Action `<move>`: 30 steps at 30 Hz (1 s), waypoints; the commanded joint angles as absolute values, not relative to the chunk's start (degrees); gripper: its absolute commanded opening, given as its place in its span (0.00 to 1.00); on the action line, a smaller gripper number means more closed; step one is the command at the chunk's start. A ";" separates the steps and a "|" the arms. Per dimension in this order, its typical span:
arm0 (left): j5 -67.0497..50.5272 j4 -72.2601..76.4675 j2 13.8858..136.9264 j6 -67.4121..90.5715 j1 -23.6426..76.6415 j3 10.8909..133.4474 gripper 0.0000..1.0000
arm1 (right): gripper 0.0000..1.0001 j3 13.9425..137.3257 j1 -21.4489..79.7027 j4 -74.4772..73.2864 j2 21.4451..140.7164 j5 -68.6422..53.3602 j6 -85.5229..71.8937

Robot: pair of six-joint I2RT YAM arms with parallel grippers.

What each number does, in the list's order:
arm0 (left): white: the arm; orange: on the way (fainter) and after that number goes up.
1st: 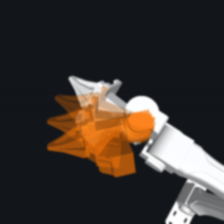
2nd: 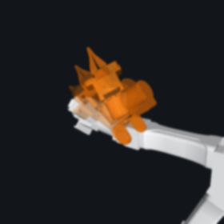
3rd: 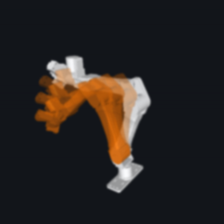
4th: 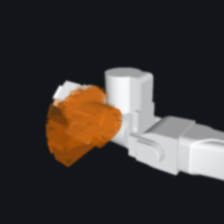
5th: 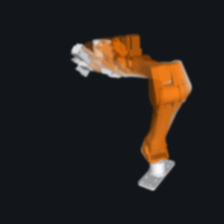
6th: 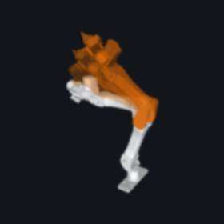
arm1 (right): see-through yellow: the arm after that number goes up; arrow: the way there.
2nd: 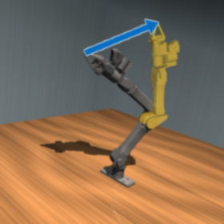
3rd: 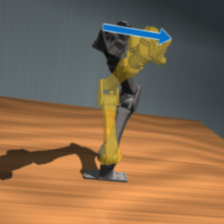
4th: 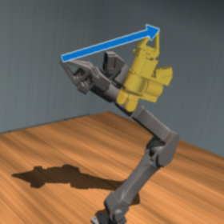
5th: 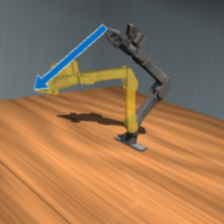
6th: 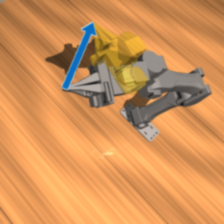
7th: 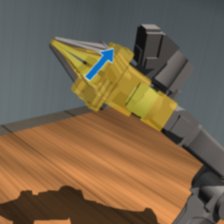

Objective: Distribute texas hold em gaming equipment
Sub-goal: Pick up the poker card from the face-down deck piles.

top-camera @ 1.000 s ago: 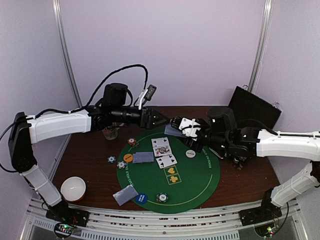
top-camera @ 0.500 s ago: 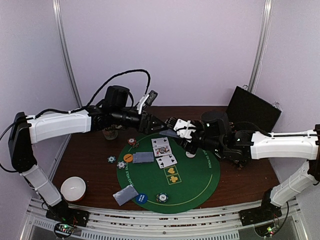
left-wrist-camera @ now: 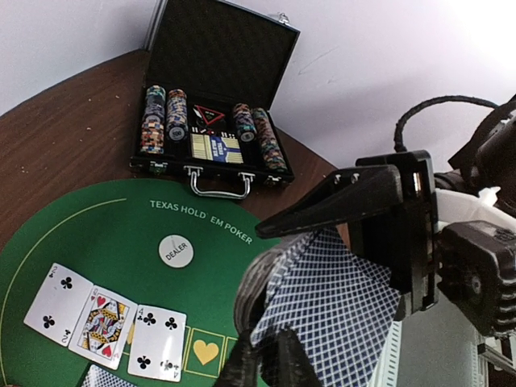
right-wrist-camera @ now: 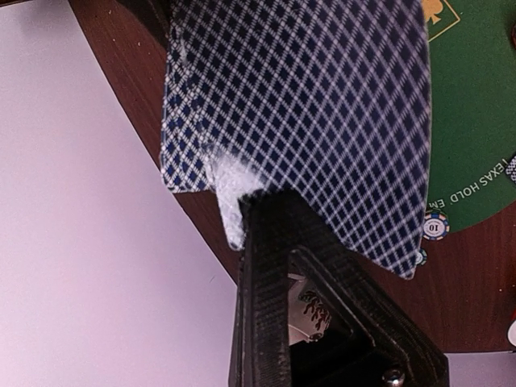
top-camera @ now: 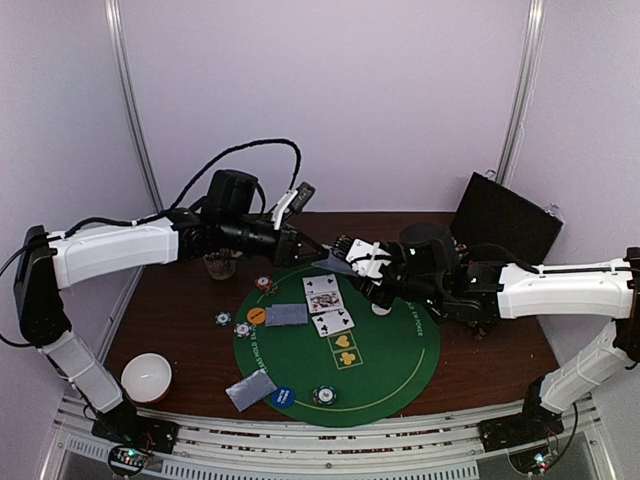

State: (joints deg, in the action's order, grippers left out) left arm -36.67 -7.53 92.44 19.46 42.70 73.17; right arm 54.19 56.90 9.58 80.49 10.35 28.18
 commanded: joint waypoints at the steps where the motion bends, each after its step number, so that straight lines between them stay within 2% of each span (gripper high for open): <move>1: -38.63 -7.87 90.66 18.35 42.40 75.61 0.05 | 0.47 54.93 57.28 11.64 79.99 12.45 28.07; 3: -38.61 -8.33 90.13 17.97 42.36 75.89 0.00 | 0.47 54.86 57.24 11.54 79.77 12.52 28.06; 18: -38.83 -6.51 86.35 15.16 42.00 77.23 0.00 | 0.47 52.55 56.16 10.91 78.22 13.71 26.73; 30: -38.85 -3.84 83.31 14.16 37.09 75.99 0.00 | 0.47 49.87 53.57 9.67 75.34 13.58 25.13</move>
State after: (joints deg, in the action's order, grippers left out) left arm -38.26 -7.01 85.52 15.73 39.31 75.46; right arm 50.94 54.59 9.54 77.62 12.69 26.55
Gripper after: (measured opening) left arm 0.007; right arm 0.475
